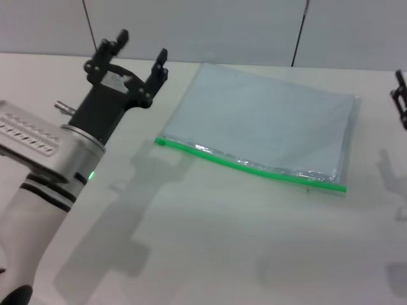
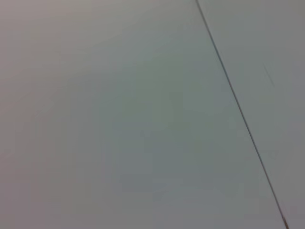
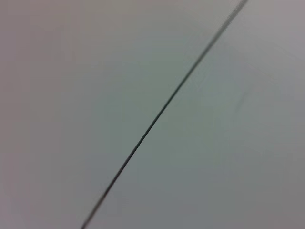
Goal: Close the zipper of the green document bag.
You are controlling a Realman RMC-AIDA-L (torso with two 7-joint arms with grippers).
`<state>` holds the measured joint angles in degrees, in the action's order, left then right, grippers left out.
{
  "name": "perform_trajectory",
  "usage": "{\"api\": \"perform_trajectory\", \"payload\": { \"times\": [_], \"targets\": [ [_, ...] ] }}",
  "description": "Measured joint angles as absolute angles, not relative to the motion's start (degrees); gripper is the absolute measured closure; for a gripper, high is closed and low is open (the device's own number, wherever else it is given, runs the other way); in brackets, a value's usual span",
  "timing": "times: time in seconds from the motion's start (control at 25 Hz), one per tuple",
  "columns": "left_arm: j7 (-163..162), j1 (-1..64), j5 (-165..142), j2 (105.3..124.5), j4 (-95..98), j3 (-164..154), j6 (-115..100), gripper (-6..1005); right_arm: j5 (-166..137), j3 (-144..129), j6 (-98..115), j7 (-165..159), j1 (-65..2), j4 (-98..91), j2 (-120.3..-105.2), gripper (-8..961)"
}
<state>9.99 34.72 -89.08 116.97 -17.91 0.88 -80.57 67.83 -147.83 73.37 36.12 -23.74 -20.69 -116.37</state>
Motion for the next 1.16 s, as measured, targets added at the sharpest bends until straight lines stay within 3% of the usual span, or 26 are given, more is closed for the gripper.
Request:
{"api": "perform_trajectory", "payload": {
  "times": [0.12,0.28,0.72,1.16],
  "targets": [
    [7.9,34.1,-88.9,116.96,-17.9,0.9,-84.2,236,67.7,-148.9,77.9,24.3,-23.8,-19.7,-116.33,283],
    [5.6,33.6,-86.6,116.99,-18.0,1.0,-86.2,227,67.5,-151.3,82.6,13.9,-24.2,-18.1,-116.20,158],
    [-10.6,32.8,-83.8,116.87,-14.7,1.4,-87.2,211,66.9,-154.1,92.1,6.5,-23.8,-16.9,-116.26,84],
    [-13.6,32.7,-83.8,116.79,-13.6,1.1,-86.6,211,66.9,-155.4,92.3,7.3,-24.1,-16.5,-116.19,93]
  ]
}}
